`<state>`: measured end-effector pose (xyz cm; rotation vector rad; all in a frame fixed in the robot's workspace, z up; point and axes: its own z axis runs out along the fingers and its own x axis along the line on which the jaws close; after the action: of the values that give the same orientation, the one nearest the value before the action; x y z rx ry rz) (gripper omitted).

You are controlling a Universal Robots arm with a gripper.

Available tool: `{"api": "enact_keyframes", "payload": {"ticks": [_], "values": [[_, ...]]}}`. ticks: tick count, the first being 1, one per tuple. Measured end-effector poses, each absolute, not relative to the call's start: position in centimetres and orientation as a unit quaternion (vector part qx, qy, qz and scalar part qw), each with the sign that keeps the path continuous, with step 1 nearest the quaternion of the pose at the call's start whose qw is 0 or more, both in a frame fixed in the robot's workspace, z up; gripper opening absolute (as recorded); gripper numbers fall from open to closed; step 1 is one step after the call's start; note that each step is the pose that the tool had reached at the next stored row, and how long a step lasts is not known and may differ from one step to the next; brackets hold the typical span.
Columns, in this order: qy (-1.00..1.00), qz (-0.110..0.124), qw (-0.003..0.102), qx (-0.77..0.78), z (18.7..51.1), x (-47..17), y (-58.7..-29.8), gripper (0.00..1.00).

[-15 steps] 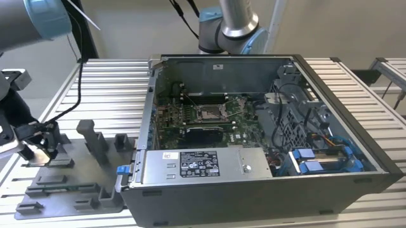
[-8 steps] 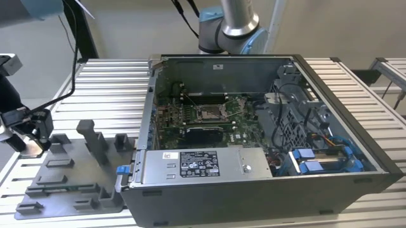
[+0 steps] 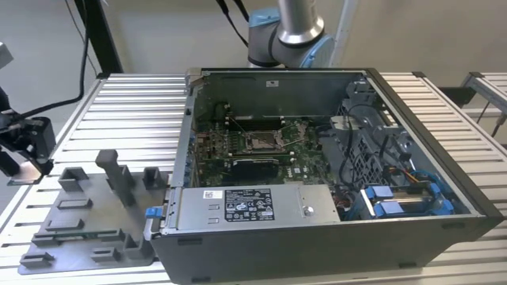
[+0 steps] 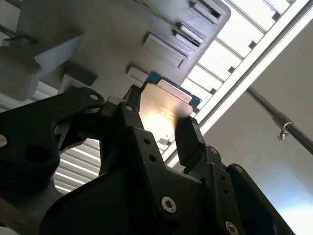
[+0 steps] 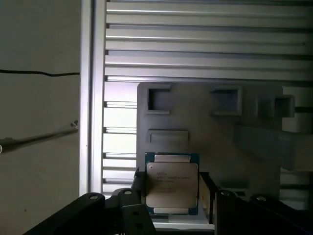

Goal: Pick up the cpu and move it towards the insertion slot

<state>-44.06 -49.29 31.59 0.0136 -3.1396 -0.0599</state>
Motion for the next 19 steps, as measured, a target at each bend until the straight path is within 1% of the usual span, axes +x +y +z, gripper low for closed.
{"api": "enact_keyframes", "payload": {"ticks": [19], "values": [[-1.000,-0.019,0.002,0.004,40.2,-44.1,-49.3,0.00]]}}
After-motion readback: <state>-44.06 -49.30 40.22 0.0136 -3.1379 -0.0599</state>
